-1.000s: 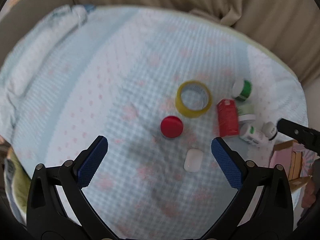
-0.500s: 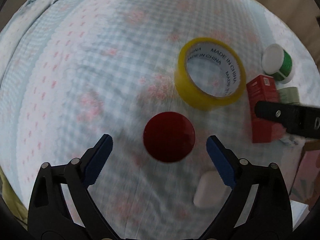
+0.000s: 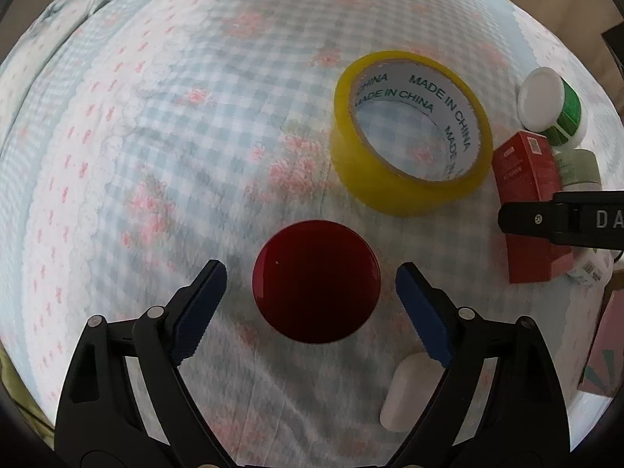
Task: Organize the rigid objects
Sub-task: 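Lower left tool onto red-capped jar while right tool lowers onto red box, then lift red-capped jar with left tool while right tool lifts red box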
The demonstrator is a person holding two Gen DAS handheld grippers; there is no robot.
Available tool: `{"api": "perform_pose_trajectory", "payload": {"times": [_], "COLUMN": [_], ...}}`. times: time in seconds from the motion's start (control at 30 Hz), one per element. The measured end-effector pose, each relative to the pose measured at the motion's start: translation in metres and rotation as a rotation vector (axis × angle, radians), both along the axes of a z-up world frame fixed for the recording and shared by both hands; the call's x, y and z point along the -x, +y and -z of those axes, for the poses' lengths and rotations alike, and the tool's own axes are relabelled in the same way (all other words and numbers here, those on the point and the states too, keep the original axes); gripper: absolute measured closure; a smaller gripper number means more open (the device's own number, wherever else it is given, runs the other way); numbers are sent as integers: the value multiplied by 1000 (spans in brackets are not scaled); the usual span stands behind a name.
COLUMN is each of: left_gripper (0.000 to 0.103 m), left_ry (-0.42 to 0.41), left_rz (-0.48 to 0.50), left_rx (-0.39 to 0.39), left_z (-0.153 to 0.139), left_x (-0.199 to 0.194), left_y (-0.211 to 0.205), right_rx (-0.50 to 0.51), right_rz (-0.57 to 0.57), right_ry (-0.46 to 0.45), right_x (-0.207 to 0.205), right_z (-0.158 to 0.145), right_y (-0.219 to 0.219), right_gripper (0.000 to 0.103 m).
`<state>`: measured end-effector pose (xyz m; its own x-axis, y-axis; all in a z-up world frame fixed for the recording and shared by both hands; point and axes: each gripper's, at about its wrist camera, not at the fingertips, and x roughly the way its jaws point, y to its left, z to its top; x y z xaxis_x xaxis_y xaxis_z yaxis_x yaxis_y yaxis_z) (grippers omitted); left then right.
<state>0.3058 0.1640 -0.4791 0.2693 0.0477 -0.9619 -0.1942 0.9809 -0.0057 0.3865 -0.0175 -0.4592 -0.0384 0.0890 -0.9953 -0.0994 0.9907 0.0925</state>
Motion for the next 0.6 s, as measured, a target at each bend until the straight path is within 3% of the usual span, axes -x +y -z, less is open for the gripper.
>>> {"api": "perform_pose_trajectory", "payload": {"times": [0.07, 0.1, 0.17, 0.3, 0.6], "left_gripper": [33, 34, 53, 53, 53], "left_ry": [10, 14, 18, 15, 10], "left_rz": [-2, -3, -3, -10, -28], "left_rx": [6, 7, 13, 26, 27], "left_z": [3, 4, 6, 9, 1], "left_x": [-3, -6, -9, -14, -9], "left_y": [0, 1, 0, -2, 2], "right_rx": [4, 7, 40, 83, 67], "right_rz": [-12, -19, -39, -32, -36], "right_ry": [7, 10, 8, 13, -8], "right_x": [-7, -9, -14, -23, -35], "right_z": [3, 4, 7, 10, 5], "right_y": [4, 7, 8, 10, 9], "right_gripper": [40, 42, 47, 64, 65]}}
